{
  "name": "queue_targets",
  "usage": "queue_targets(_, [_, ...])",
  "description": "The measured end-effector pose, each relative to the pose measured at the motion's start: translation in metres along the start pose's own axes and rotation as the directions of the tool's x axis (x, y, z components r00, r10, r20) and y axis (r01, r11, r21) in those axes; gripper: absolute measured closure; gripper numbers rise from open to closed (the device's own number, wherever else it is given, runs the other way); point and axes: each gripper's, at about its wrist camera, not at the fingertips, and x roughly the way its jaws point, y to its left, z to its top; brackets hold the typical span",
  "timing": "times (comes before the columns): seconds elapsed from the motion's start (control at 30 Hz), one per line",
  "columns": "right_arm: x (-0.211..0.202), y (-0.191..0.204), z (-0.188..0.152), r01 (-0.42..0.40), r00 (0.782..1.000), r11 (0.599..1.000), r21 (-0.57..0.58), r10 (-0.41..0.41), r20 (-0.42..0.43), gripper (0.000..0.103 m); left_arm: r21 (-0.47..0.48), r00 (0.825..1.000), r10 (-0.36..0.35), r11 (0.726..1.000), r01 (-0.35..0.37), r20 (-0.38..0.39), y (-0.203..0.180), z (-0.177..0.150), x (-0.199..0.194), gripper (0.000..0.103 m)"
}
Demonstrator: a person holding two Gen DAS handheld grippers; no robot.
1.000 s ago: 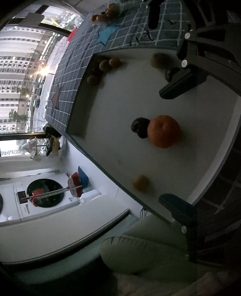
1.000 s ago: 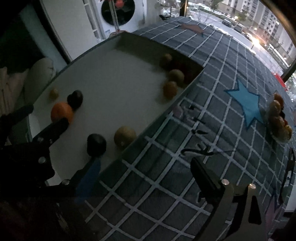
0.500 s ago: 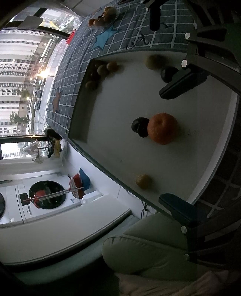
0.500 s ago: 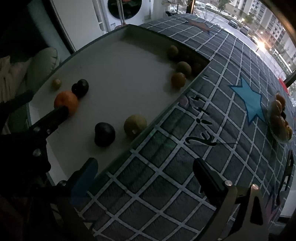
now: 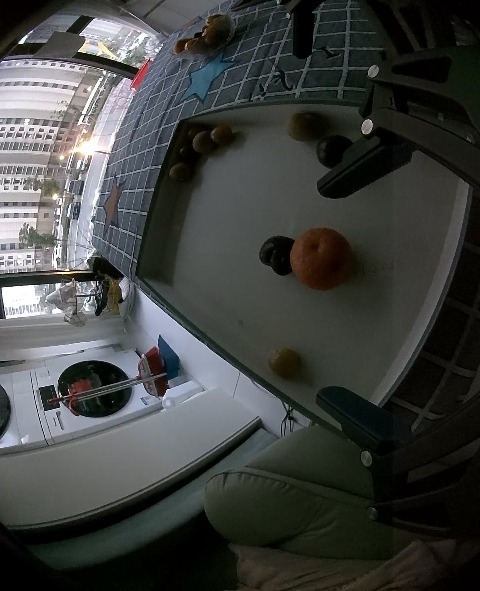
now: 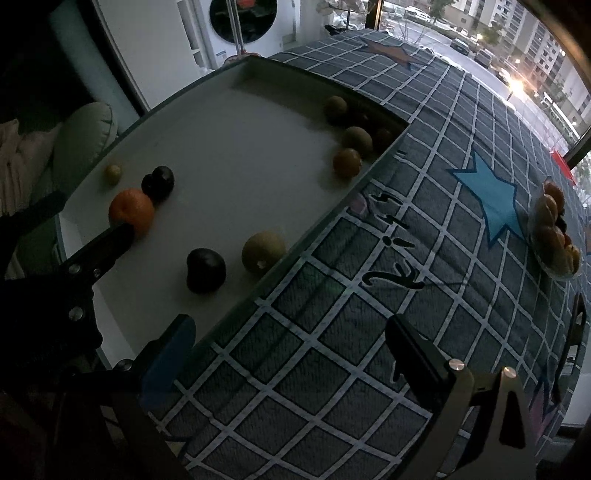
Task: Organize fruits
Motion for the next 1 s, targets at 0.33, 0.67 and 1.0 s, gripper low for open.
queue_targets(0.33, [0.0, -0.001, 0.0, -0.004, 1.0, 1.0, 0.004, 0.004, -0.001, 0.0, 0.001, 1.0, -0.001, 1.0, 0.001, 0.0, 0.0, 0.0, 0.0, 0.001])
queue_targets(0.67, [-0.003, -0.003, 0.0, 0.011, 1.0, 1.0, 0.017, -0.011, 0.015, 0.0, 0.008, 1.0, -0.002, 1.0, 0.002, -0.004, 0.0, -0.005, 0.0, 0.001])
queue_targets(1.0, [-0.013, -0.009, 0.002, 0.018, 0.999, 0.999, 0.045, -0.02, 0.043, 0.0, 0.011, 1.0, -0.007, 1.0, 0.007, -0.005, -0.003, -0.005, -0.006, 0.001])
